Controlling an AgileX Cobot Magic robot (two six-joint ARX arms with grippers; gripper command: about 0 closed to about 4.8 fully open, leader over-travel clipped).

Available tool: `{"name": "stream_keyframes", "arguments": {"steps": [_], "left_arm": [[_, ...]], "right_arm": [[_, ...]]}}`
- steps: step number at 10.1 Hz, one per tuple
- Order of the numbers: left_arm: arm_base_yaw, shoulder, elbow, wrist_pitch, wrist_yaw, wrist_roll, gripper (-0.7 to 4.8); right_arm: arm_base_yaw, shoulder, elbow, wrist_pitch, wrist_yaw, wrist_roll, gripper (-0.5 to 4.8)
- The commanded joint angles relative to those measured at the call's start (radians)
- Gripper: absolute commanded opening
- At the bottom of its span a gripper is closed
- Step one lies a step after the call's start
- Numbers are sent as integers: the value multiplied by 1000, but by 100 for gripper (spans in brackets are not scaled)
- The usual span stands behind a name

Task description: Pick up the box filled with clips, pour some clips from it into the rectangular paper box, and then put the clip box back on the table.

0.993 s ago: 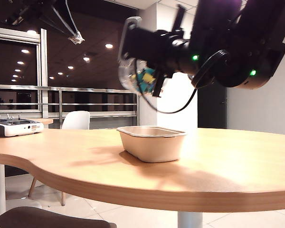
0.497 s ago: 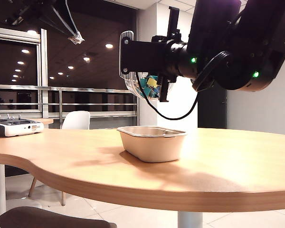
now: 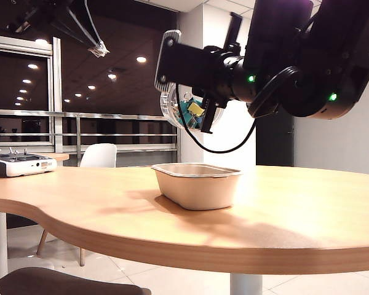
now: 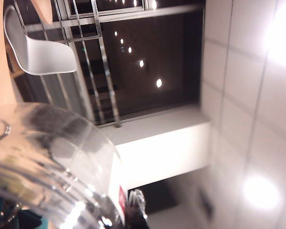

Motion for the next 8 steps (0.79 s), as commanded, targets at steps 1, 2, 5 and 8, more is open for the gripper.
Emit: {"name": "stream_keyframes", "arguments": {"steps": [1,2,5,8], "left_arm": [[-1,-4,3,9,5,-6,-6],[-1,-4,3,10,5,-6,-6],[-1,-4,3,10,5,-32,-6],[-1,-4,3,12,5,-55,-6]], "right_arm": [[0,-60,5,-144,38,263,-1],[-9,-101,6,-251,39,356,-1],[-45,-192,65,-489,43,616,-1],[-108,-243,532,-1615,-57,993,-1]]}}
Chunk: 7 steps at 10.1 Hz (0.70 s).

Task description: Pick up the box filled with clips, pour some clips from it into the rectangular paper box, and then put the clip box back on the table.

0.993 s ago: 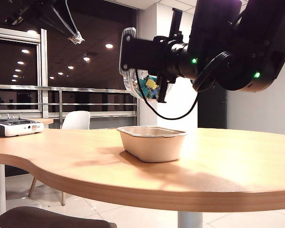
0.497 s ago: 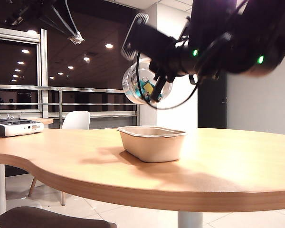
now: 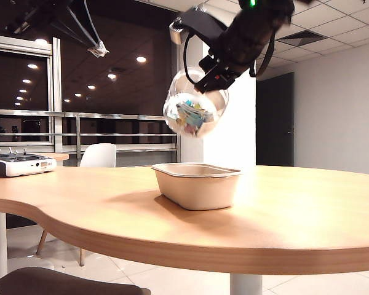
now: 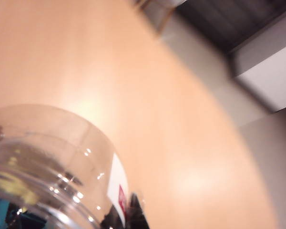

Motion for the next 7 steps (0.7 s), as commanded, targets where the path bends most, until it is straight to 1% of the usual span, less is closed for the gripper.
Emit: {"name": "stream_keyframes", "arguments": {"steps": [1,4,5,6,7], "left_arm": [[-1,-4,3,15,5,-24,-6],[-1,-4,3,18,5,-24,-6],[-1,-4,3,19,5,-24,-6],[-1,-4,3,20,5,-24,-6],[-1,-4,3,24,5,-24,-6]], "right_arm": [[-147,-11,269,-523,-30,322,-1],[-219,-10,297,-670,-40,346,-1],[-314,12,296,-765,-40,351,-1],[-335,27,296,-754,-40,351,-1],[-369,90,296,-748,-47,376,-1]]}}
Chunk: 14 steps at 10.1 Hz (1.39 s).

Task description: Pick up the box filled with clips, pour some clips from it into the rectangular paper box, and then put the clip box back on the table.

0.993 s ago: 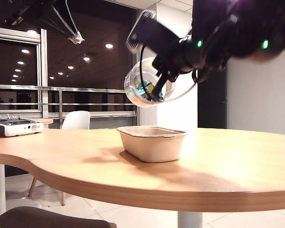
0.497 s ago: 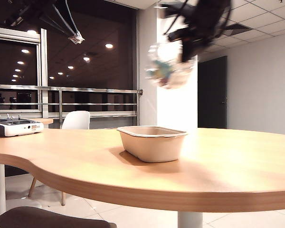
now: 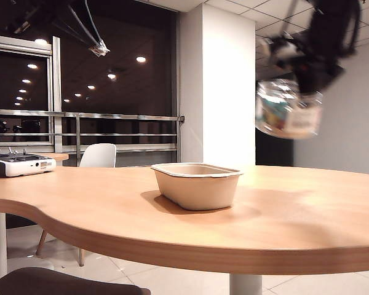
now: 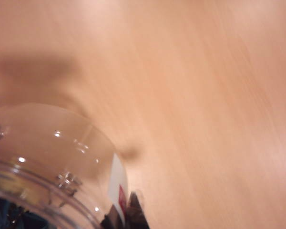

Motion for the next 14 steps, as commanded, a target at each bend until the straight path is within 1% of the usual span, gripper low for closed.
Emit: {"name": "stream_keyframes", "arguments": {"steps": [1,2,3,4,5,6,7,8,9,10,11,12,13,14], "left_arm": [[-1,-3,3,21,4,-4,-6],[-1,-3,3,20,5,-4,-6],[-1,-3,3,21,5,-4,-6],[-1,-3,3,23,5,-4,-6],[-1,-3,3,23,5,-4,-6],[-1,-3,3,23,5,-4,-6],[-1,-3,3,23,5,-4,-6],[-1,-3,3,23,5,-4,-6],[-1,-3,4,23,5,-4,-6],[-1,-5,4,32,4,-3,-6],[-1,-7,4,44,3,-3,-6],[-1,-20,4,63,-3,-3,-6],[-1,-39,4,78,-8,-3,-6],[-1,-95,4,100,-66,6,-6]], "right_arm": [[-43,86,6,29,-18,34,-1],[-42,176,6,34,-21,35,-1],[-42,217,6,34,-19,58,-1],[-42,229,7,89,24,90,0],[-42,230,7,89,23,90,3],[-42,230,7,89,0,90,87],[-42,230,6,89,-2,90,144],[-42,229,7,88,-2,90,151],[-42,226,40,37,-1,95,148],[-41,220,101,-23,30,116,127],[-41,212,140,-51,48,124,76],[-42,176,211,-72,63,136,-5],[-42,138,249,-87,63,135,-5],[-40,73,289,-132,63,131,-5]]}}
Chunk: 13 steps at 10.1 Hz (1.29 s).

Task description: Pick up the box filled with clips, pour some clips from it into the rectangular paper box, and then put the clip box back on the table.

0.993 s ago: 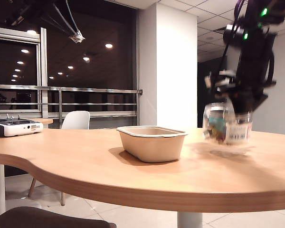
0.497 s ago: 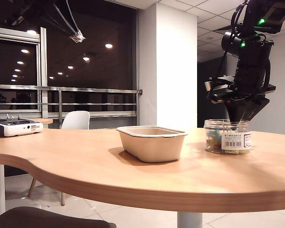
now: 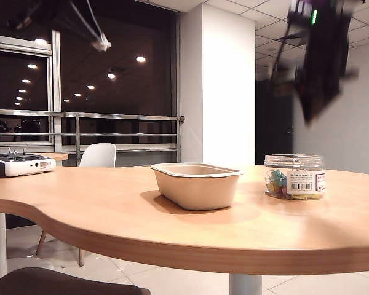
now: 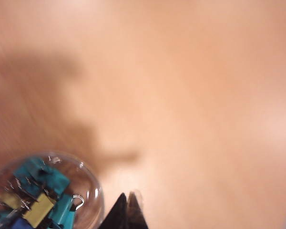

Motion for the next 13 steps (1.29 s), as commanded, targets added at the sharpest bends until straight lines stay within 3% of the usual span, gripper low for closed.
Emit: {"name": "stream_keyframes", "arguments": {"steps": [1,4,5,8,9,10,11,13], "left_arm": [[-1,-109,5,56,-87,23,-6],[-1,-270,-3,14,-204,76,-6],[-1,-628,-237,4,-288,75,-6],[-1,-885,-449,31,-300,85,-6],[-1,-1075,-592,37,-291,103,-6],[2,-1263,-746,13,-280,84,-6],[-1,-1252,-809,31,-288,72,-6],[-1,-1251,-930,148,-301,76,-6]], "right_arm": [[3,-127,72,-73,4,16,-5],[6,-283,60,-125,-59,106,-5],[70,-627,-184,37,-38,106,-5],[92,-910,-492,274,-66,109,-5],[94,-1133,-749,416,-77,108,-5],[93,-1436,-1118,592,-78,109,36],[94,-1640,-1298,583,-84,109,35],[93,-1835,-1365,449,-96,112,35]]}}
